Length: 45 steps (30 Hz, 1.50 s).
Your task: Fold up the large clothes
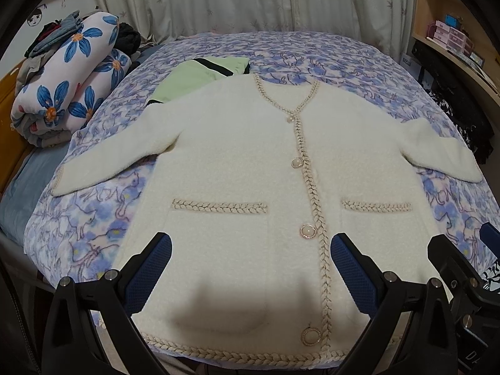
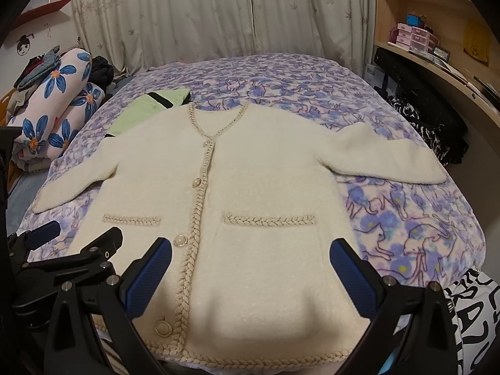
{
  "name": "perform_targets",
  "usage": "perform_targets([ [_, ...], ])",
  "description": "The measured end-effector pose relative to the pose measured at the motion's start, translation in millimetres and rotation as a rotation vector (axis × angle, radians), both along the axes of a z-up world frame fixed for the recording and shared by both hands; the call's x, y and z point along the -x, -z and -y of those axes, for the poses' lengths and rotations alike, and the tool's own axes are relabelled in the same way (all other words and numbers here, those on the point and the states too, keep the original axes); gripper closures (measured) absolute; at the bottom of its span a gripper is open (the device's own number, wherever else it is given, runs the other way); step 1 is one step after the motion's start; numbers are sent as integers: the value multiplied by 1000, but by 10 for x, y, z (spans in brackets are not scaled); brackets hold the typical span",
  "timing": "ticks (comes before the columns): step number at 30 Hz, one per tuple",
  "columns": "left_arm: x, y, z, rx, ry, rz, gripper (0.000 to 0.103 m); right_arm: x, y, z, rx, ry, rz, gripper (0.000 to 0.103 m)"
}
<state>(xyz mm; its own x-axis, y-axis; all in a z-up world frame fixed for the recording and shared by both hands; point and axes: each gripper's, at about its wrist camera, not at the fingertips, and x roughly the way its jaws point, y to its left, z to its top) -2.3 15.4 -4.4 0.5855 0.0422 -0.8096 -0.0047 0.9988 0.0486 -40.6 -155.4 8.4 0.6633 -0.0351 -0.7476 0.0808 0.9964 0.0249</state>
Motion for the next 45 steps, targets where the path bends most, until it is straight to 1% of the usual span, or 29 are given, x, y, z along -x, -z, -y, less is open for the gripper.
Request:
perform_targets([
  [8,-46,-18,10,9,13,0,2,-35,-24,7,13,-2,-1,2],
  [14,-104,-96,35,6,25,24,2,-107,-76,34,17,2,3,2],
  [19,-227,-166,28,34,31,22,2,-173,-131,71,7,-2,0,2],
  [21,-294,-231,45,26,33,39,2,-227,-204,115,-1,-2,1,2],
  [24,-386,-339,87,13,43,63,2,-320,-337,174,14,2,2,2],
  [28,-532,-483,167,17,60,85,2,-435,-523,308,14,1,1,2],
  [31,-670,-605,284,3,75,125,2,-559,-659,477,-1,-2,10,2],
  [33,-781,-679,397,-24,89,156,2,-650,-726,644,-11,19,18,2],
  [35,-899,-726,507,-32,96,177,2,-729,-766,818,-29,47,33,2],
  [39,-1090,-785,723,-10,114,193,2,-904,-797,1254,-35,133,42,2],
  [42,-1209,-816,906,16,140,207,2,-989,-765,1573,-46,182,42,2],
  [45,-1343,-796,1121,23,159,226,2,-1068,-695,1929,-62,234,36,2],
])
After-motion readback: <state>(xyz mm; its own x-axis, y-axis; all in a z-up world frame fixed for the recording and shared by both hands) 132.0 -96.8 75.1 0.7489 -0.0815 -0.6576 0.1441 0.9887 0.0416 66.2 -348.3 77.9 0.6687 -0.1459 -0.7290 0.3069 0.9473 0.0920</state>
